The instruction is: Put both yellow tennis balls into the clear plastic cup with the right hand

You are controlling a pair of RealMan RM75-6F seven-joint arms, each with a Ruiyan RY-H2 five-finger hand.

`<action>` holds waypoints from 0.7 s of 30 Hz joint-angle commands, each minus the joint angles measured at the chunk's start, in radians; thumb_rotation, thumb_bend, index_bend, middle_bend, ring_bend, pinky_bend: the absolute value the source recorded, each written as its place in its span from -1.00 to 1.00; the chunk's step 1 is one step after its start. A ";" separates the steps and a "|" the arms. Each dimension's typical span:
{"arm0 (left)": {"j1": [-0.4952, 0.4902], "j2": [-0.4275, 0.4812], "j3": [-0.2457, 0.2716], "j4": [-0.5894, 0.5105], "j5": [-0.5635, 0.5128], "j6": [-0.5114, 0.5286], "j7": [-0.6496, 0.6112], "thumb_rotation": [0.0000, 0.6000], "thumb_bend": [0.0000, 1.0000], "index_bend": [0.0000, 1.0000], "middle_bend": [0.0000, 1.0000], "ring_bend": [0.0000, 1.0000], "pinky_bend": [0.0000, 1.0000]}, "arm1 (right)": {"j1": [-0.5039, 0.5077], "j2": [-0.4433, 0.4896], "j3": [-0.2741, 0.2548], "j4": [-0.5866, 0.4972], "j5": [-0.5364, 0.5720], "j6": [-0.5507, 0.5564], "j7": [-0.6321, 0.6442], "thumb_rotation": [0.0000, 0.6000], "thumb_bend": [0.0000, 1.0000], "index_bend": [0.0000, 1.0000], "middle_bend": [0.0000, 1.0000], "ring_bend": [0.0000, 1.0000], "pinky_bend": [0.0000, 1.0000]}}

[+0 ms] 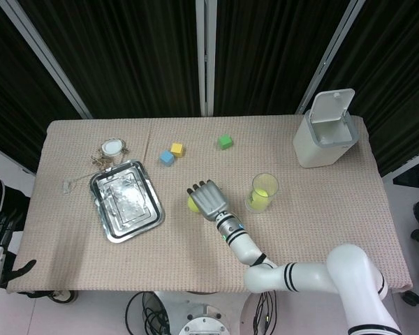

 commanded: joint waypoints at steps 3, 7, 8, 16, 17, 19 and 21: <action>0.001 -0.003 -0.002 0.004 -0.005 -0.001 0.003 1.00 -0.89 -0.87 -0.98 -1.00 -1.00 | -0.018 0.013 -0.009 -0.002 -0.092 0.027 0.046 1.00 -0.42 0.31 0.10 -0.01 0.29; 0.003 -0.004 -0.002 0.006 -0.007 0.000 0.003 1.00 -0.89 -0.87 -0.98 -1.00 -1.00 | -0.036 0.077 0.024 -0.090 -0.174 0.079 0.097 1.00 -0.37 0.33 0.12 0.00 0.30; 0.004 -0.004 -0.002 0.005 -0.007 0.000 0.004 1.00 -0.89 -0.87 -0.98 -1.00 -1.00 | -0.041 0.098 0.034 -0.118 -0.194 0.096 0.109 1.00 -0.37 0.33 0.12 0.00 0.30; 0.002 -0.006 -0.004 -0.004 -0.004 0.000 0.022 1.00 -0.89 -0.87 -0.98 -1.00 -1.00 | -0.139 0.376 0.113 -0.396 -0.323 0.246 0.179 1.00 -0.37 0.36 0.14 0.00 0.30; 0.001 -0.006 -0.004 -0.006 -0.004 -0.002 0.025 1.00 -0.89 -0.87 -0.98 -1.00 -1.00 | -0.155 0.409 0.117 -0.420 -0.333 0.259 0.187 1.00 -0.37 0.36 0.14 0.00 0.30; -0.003 -0.007 -0.005 -0.012 -0.001 -0.007 0.035 1.00 -0.89 -0.87 -0.98 -1.00 -1.00 | -0.191 0.481 0.117 -0.467 -0.351 0.279 0.203 1.00 -0.38 0.36 0.15 0.00 0.30; -0.007 -0.007 -0.006 -0.018 0.001 -0.010 0.045 1.00 -0.89 -0.87 -0.98 -1.00 -1.00 | -0.221 0.536 0.107 -0.497 -0.360 0.288 0.211 1.00 -0.37 0.36 0.15 0.00 0.30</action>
